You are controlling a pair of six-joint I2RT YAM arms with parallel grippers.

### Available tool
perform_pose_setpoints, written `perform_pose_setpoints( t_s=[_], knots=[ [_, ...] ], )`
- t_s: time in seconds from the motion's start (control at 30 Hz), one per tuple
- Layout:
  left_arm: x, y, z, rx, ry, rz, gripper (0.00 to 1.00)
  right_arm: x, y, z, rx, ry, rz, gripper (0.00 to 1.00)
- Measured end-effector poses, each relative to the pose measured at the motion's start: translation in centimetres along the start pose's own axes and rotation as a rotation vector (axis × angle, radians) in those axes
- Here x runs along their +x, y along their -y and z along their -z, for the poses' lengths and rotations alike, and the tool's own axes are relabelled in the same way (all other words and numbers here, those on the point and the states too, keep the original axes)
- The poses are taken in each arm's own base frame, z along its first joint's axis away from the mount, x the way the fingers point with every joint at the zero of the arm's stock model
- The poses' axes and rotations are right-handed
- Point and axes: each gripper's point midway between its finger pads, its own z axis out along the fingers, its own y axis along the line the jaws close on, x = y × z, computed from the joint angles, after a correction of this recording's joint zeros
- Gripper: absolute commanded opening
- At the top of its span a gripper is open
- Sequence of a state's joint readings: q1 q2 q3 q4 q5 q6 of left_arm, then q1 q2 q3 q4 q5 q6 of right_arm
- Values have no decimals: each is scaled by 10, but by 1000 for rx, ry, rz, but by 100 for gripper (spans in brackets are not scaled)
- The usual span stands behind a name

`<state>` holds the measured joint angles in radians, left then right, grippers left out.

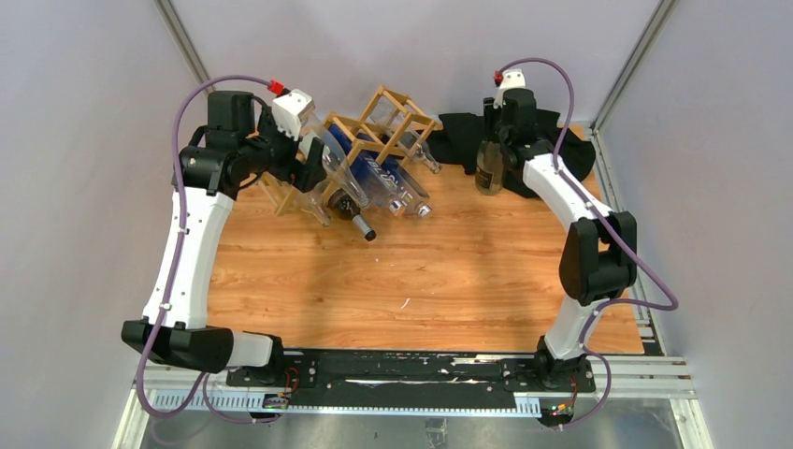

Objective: Take the wine bottle off the wine rack

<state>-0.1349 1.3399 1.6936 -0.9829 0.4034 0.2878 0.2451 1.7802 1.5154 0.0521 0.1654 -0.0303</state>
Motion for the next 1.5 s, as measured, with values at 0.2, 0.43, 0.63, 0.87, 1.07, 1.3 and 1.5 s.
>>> perform_pose_setpoints(
  t_s=[0.2, 0.43, 0.63, 0.87, 1.07, 1.3, 1.5],
  knots=[
    [0, 0, 2, -1, 2, -10, 100, 2, 9, -3, 4, 8, -75, 54],
    [0, 1, 4, -2, 6, -17, 100, -12, 14, 5, -21, 60, -185, 93],
    [2, 3, 6, -1, 7, -18, 100, -43, 12, 28, -63, 122, -211, 94],
    [2, 3, 6, -2, 6, -18, 100, -97, 20, 82, -79, 241, -249, 95],
    [3, -1, 6, -15, 2, -14, 100, -129, 2, 130, -124, 315, -264, 95],
    [12, -23, 8, -63, -19, 21, 100, -127, -103, 163, -357, 219, -227, 96],
    [22, -32, 6, -77, -43, 29, 100, -85, -207, 178, -615, 34, -195, 97]
  ],
)
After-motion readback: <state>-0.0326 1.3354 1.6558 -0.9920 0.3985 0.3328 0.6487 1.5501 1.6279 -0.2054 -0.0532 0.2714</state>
